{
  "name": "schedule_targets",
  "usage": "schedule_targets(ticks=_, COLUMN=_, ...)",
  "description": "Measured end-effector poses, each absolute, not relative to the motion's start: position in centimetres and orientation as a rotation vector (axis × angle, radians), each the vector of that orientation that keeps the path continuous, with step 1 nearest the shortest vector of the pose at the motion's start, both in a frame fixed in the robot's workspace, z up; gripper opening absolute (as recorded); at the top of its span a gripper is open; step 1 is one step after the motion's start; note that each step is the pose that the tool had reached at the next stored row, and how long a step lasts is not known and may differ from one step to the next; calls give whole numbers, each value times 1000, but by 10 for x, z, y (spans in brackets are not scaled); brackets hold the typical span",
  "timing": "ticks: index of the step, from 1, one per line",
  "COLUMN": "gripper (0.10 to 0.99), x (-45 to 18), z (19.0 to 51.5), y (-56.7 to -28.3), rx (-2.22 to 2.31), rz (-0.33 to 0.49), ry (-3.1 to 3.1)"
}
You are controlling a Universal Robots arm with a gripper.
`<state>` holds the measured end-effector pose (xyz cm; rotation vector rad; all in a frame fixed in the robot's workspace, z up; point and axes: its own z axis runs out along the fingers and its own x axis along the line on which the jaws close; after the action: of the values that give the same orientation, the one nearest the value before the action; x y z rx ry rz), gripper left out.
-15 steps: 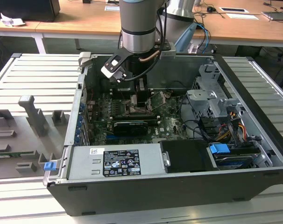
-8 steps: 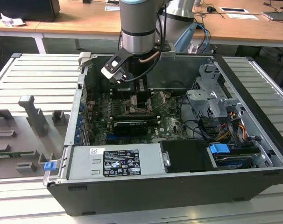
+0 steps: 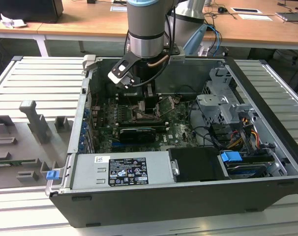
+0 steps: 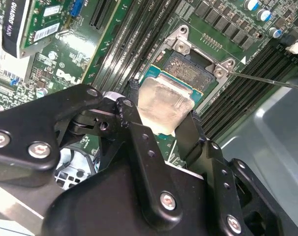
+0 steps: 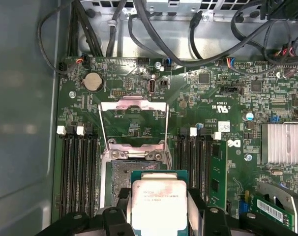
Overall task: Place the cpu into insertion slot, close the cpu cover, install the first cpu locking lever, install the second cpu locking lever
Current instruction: 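Place the cpu into insertion slot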
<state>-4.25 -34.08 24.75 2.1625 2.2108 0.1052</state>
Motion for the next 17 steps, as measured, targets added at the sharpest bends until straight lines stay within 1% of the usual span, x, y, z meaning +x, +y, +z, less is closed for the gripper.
schedule_targets(ticks=17, gripper=541, x=-42, z=235, y=-330, rx=2182, rz=105, ry=2191)
